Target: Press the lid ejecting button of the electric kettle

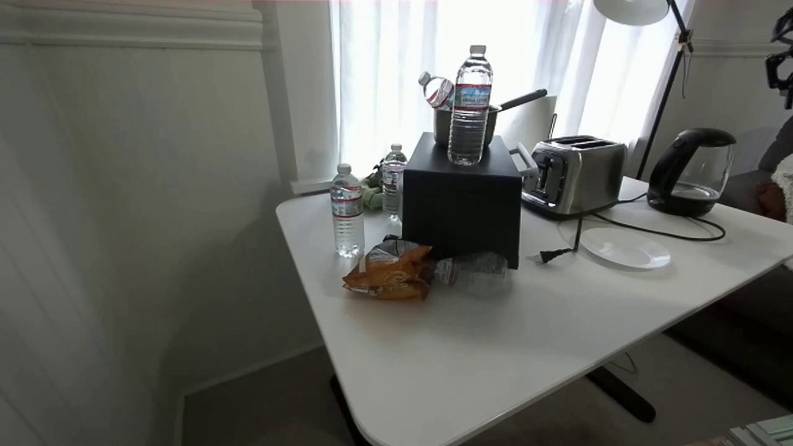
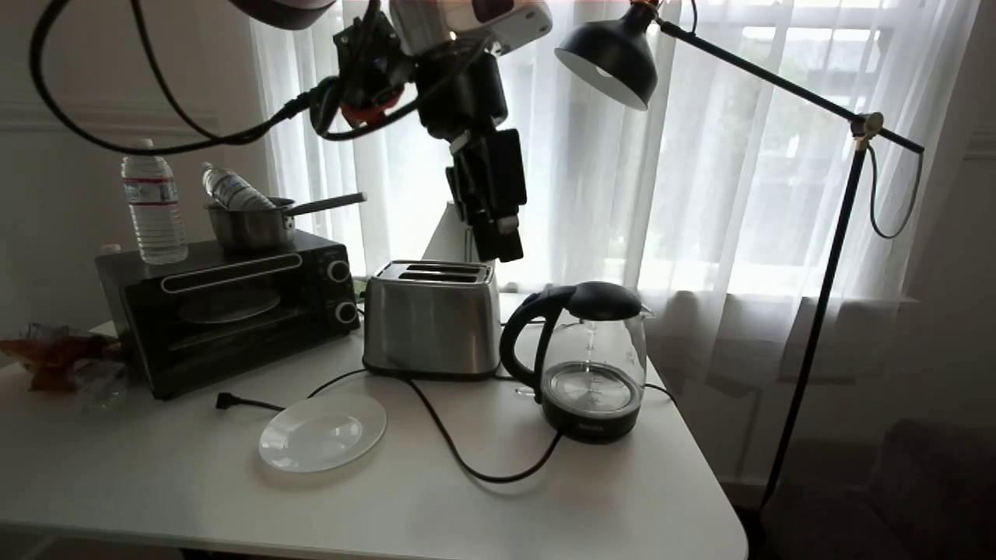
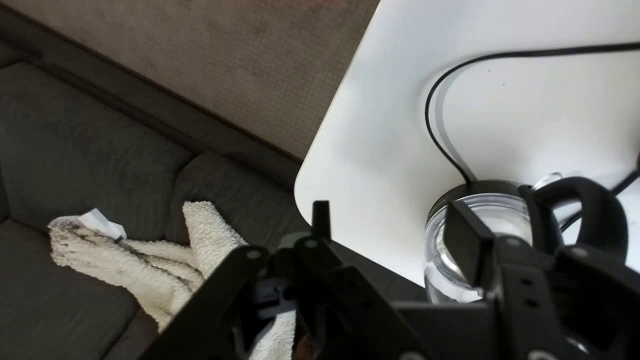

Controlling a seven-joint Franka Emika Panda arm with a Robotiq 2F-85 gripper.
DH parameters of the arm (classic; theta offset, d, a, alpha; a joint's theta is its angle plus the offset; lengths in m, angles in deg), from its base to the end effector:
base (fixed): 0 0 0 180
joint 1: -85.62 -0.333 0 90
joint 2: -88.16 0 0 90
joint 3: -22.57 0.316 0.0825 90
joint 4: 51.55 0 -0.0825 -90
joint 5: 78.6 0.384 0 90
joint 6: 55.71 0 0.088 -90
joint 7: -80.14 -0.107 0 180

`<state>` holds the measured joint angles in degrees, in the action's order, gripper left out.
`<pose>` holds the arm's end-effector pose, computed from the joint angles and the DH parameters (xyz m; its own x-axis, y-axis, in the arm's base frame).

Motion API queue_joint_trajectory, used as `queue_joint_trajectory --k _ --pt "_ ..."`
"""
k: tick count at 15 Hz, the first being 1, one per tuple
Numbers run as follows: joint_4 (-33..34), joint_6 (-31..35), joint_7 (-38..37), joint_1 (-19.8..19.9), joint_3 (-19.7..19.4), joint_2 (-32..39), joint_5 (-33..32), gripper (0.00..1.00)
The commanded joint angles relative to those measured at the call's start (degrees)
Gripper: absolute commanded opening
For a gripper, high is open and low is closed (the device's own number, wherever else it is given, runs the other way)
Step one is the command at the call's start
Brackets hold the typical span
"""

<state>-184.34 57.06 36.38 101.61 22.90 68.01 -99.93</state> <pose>0.4219 -0.1425 0.4837 0.6350 -0.7414 0.2172 -0.7697 -0.5833 0.2593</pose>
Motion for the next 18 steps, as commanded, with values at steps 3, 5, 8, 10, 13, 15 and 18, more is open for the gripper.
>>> queue_joint_trajectory --k 3,5,8,10,13,15,18 --pt "8.34 0.67 -21.19 -1.00 1.20 10.03 -4.21 0.17" --pt "10.89 0.38 -28.40 -2.28 0.98 13.02 -4.95 0.06" --pt "13.80 0.81 -36.98 -4.81 0.54 16.85 -5.75 0.01" --pt "15.09 1.74 -42.08 -6.43 0.24 18.82 -7.16 0.02" --pt "14.29 1.64 -41.28 -8.07 -0.91 18.55 -6.85 0.04" --pt "15.02 1.72 -42.51 -8.54 -0.96 19.59 -7.24 0.04" --pt "15.35 1.73 -42.59 -8.50 -1.19 19.75 -7.28 0.04"
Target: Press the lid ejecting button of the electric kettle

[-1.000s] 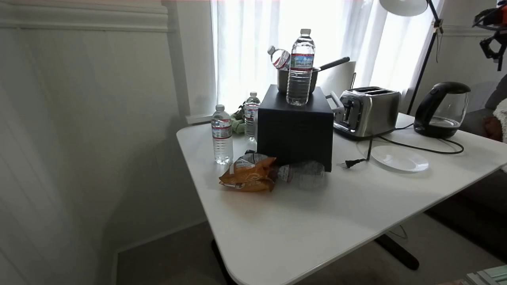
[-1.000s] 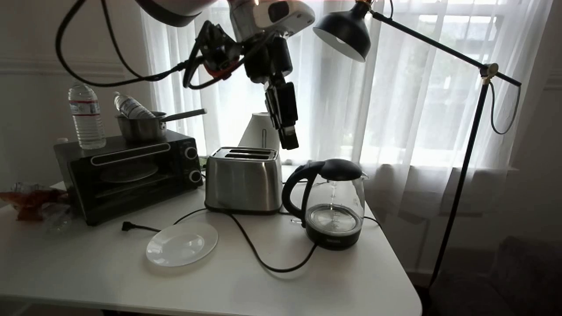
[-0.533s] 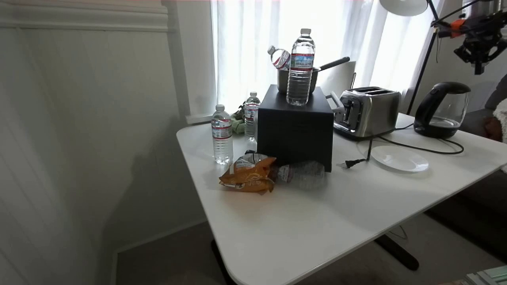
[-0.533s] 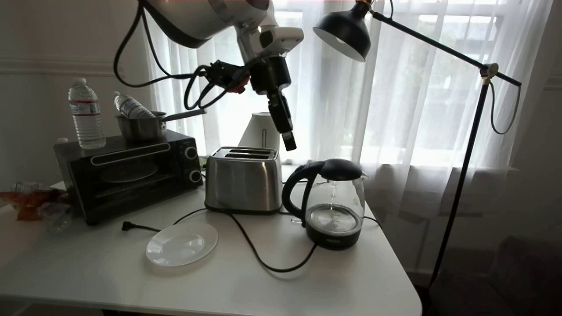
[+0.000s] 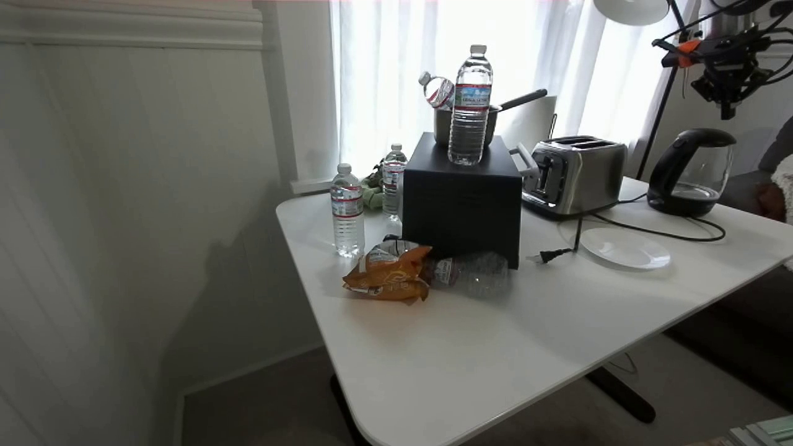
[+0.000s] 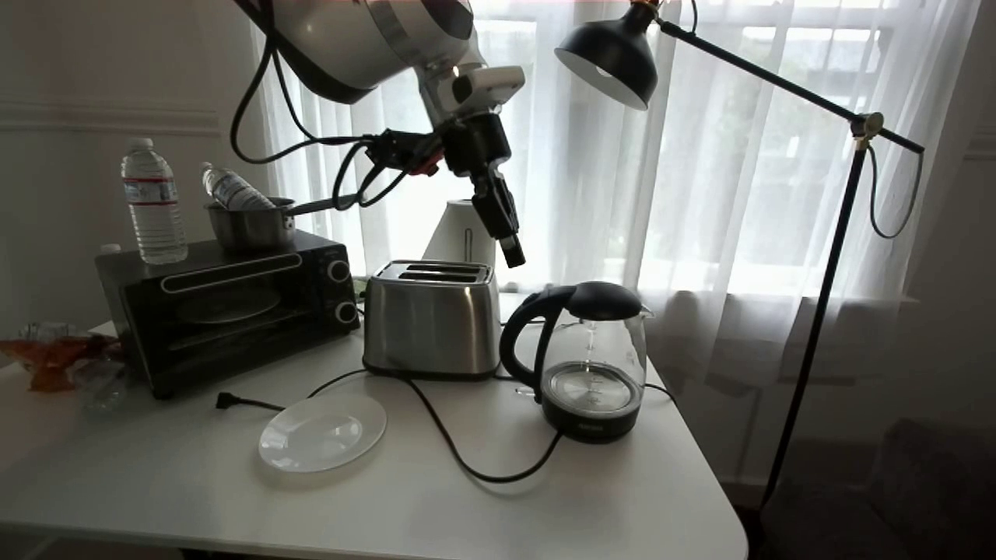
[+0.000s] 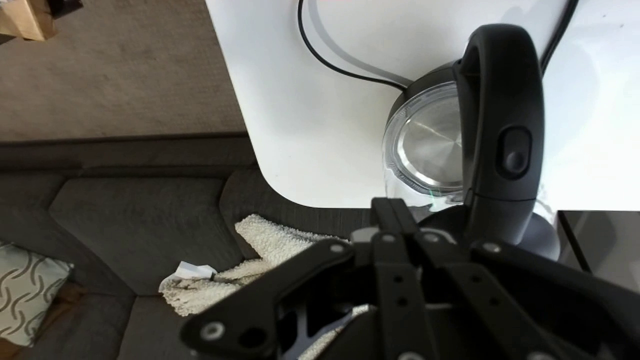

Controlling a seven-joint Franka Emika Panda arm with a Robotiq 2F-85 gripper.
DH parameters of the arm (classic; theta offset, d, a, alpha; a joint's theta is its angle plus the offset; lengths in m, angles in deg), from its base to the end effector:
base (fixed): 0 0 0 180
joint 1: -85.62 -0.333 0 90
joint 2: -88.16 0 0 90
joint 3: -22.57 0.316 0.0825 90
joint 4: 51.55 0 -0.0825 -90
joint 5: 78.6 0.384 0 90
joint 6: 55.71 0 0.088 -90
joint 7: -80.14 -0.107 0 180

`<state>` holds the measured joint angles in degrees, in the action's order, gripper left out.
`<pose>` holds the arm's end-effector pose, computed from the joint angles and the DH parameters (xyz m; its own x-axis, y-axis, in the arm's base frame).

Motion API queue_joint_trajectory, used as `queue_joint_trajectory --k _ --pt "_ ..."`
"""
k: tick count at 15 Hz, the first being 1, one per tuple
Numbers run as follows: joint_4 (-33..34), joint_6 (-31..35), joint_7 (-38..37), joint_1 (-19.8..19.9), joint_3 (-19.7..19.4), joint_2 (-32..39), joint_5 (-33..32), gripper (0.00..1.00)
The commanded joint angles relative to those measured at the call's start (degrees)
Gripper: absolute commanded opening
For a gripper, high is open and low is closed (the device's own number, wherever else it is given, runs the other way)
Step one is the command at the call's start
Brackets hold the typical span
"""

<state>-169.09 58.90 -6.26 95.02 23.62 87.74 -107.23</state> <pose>0.5362 -0.1080 0.4438 0.1509 -0.8948 0.4201 -0.9869 -0.1121 0.1158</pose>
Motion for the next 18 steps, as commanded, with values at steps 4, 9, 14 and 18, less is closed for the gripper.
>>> queue_joint_trajectory --k 4,9,14,18 --pt "0.16 1.03 -1.14 -1.96 -2.11 0.76 -1.28 0.04" --pt "-0.20 5.77 -6.93 -3.23 -3.30 3.51 -9.35 0.01" --pt "0.15 11.05 -12.33 -4.90 -3.90 5.93 -14.48 0.02" --pt "0.18 13.12 -14.73 -5.56 -4.43 7.39 -16.05 0.02"
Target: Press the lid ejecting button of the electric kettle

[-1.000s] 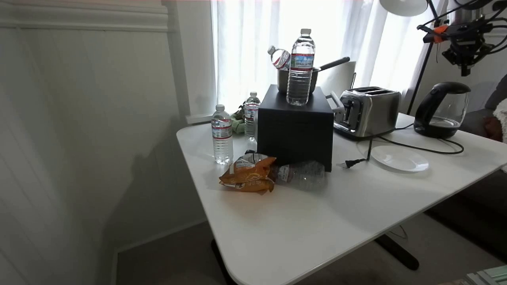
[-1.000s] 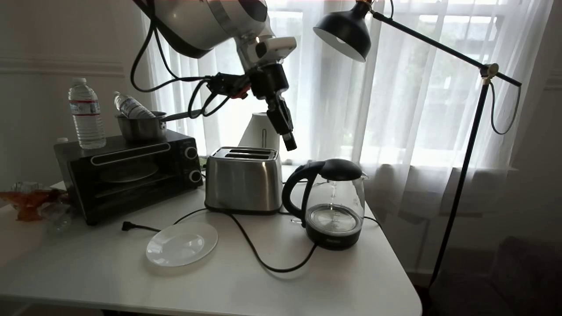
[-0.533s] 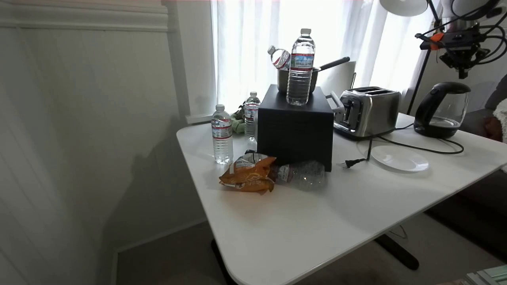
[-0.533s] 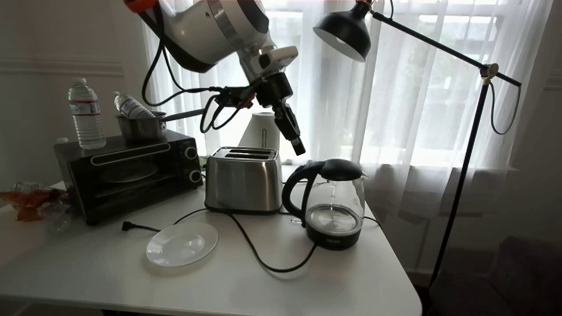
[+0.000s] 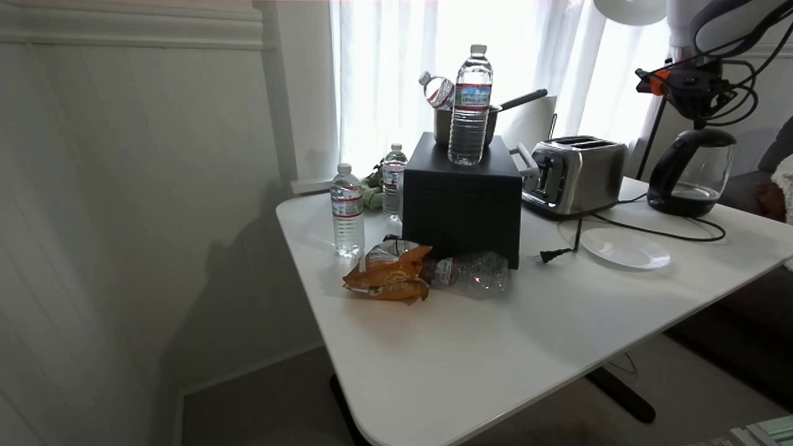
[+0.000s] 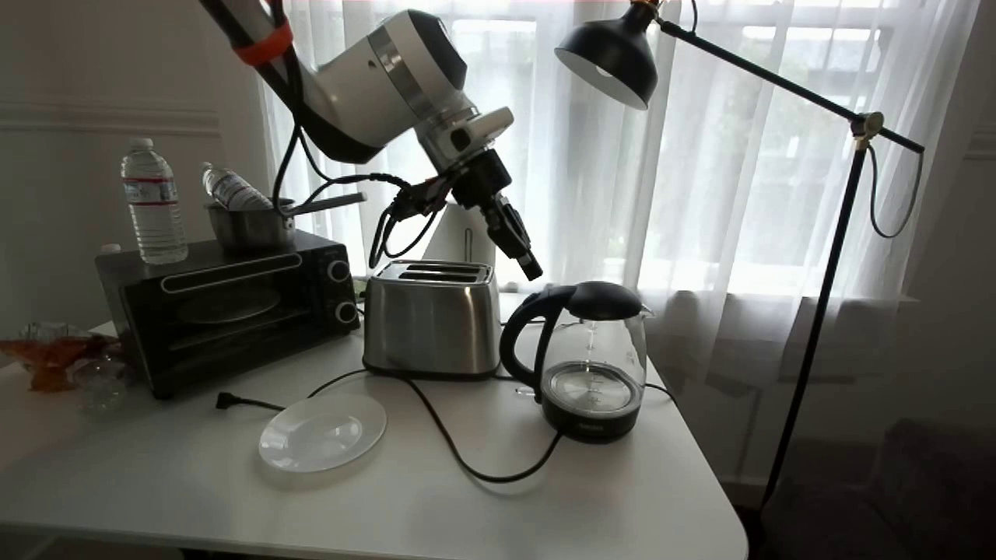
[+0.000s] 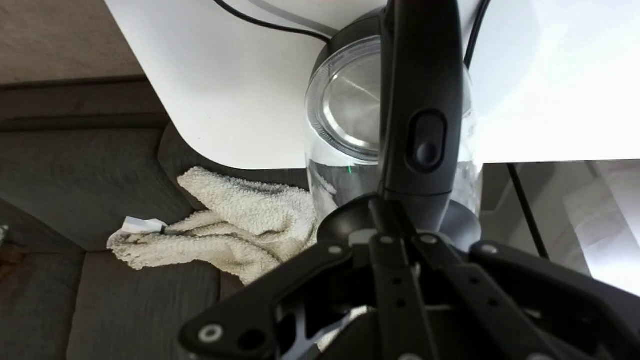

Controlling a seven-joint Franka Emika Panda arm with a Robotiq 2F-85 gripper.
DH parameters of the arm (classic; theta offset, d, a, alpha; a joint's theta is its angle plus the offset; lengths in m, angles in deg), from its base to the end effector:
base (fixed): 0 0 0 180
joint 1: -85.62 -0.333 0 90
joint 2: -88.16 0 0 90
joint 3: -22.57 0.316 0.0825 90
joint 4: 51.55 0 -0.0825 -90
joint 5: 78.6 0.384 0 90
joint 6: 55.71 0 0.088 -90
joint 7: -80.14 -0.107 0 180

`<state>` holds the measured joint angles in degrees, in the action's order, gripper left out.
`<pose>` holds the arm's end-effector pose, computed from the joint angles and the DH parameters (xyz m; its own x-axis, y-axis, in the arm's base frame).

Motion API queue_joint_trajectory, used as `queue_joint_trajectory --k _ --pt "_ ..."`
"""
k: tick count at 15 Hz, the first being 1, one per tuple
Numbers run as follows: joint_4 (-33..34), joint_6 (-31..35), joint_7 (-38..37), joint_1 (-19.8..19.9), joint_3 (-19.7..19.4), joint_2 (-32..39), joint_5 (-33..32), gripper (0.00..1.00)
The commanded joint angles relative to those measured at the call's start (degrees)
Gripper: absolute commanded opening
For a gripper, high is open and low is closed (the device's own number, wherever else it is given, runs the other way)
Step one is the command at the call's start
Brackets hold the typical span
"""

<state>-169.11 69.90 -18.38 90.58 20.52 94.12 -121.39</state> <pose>0.5704 -0.0942 0.3998 0.1385 -0.8051 0.5768 -0.9865 -0.1634 0.0088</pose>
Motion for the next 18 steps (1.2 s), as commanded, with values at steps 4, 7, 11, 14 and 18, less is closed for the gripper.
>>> queue_joint_trajectory --k 4,7,11,14,18 --pt "0.31 4.42 -3.36 -1.39 -1.79 2.30 -2.07 0.02" --pt "0.38 5.65 -4.13 -1.59 -2.32 2.95 -2.60 0.02" --pt "0.47 6.60 -5.55 -1.91 -2.86 3.65 -4.12 0.01" --pt "0.40 6.94 -5.90 -1.98 -2.99 3.88 -4.58 0.02" --pt "0.20 8.51 -6.59 -2.01 -3.06 4.02 -5.25 0.02"
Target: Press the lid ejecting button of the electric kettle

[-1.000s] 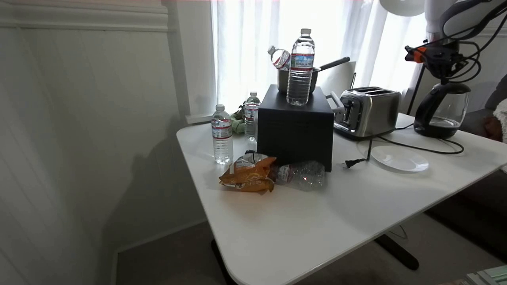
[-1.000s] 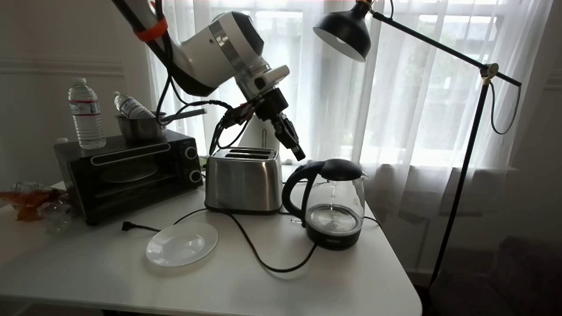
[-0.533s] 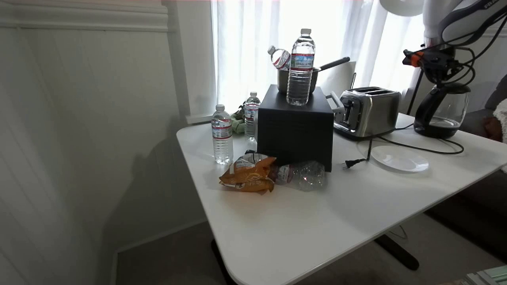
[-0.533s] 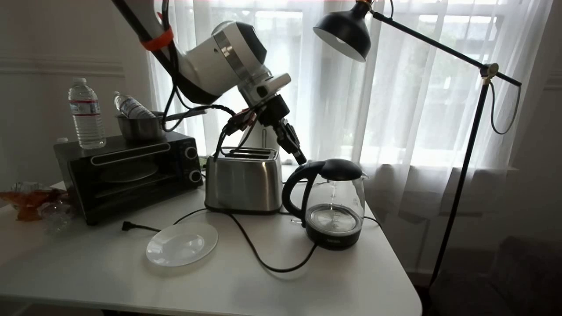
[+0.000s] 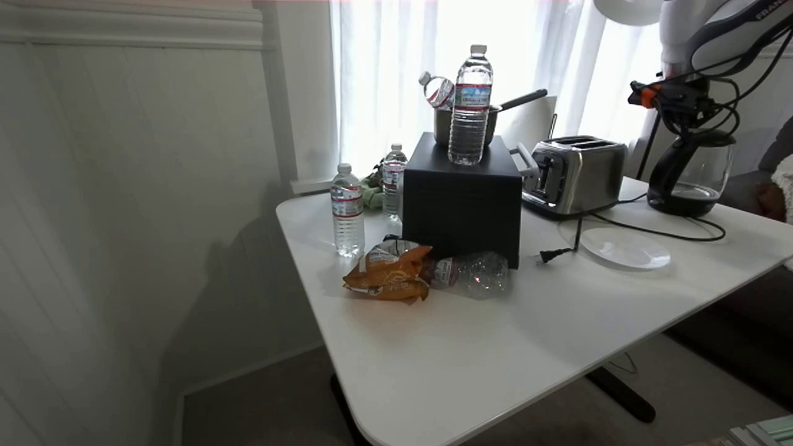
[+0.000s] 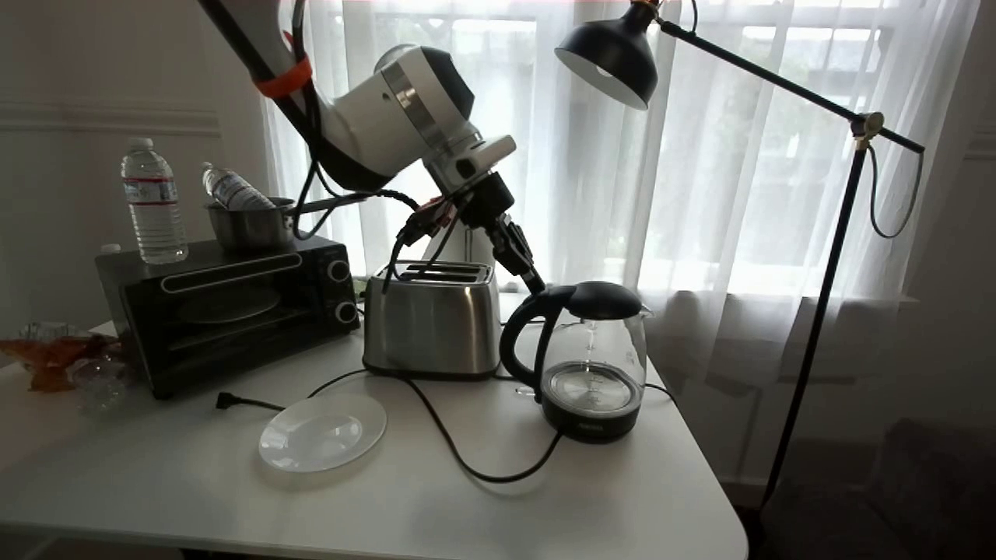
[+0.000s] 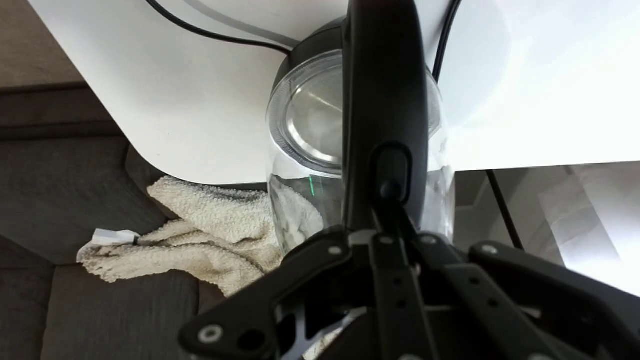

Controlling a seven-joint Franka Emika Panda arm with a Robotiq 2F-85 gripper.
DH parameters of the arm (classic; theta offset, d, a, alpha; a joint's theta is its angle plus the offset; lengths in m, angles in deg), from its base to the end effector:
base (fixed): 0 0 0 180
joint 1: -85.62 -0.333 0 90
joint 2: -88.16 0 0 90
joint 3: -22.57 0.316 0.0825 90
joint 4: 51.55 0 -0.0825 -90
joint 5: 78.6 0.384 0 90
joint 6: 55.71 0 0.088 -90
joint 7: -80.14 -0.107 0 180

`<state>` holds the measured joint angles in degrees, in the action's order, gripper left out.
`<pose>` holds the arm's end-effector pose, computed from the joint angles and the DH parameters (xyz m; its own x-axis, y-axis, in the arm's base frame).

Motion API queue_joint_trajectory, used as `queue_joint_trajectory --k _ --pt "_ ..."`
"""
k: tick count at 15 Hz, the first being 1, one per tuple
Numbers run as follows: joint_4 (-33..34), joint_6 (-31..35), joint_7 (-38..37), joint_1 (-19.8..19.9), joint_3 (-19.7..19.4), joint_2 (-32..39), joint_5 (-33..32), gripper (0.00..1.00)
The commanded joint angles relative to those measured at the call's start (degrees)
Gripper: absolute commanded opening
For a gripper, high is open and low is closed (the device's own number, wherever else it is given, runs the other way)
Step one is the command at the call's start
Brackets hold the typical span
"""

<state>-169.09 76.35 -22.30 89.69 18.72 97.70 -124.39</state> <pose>0.5830 -0.0949 0.3716 0.1249 -0.8026 0.5834 -0.9813 -0.1867 -0.0468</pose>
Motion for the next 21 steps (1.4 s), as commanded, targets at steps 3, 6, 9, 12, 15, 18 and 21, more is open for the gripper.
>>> queue_joint_trajectory --k 3,6,9,12,15,18,21 --pt "0.31 2.70 -3.68 -1.23 -1.45 0.67 -3.58 0.02" --pt "0.13 2.64 -3.74 -1.16 -1.40 0.98 -3.77 0.02" --pt "0.14 2.54 -3.09 -1.08 -1.25 0.95 -2.78 0.02" --pt "0.12 2.12 -3.00 -1.09 -1.35 1.22 -3.07 0.02" --pt "-0.33 2.05 -3.00 -0.96 -1.47 1.68 -2.98 0.02" --pt "-0.87 2.05 -3.49 -0.91 -1.66 2.19 -3.42 0.02" --pt "-1.26 2.06 -3.76 -0.98 -1.68 2.56 -3.77 0.02"
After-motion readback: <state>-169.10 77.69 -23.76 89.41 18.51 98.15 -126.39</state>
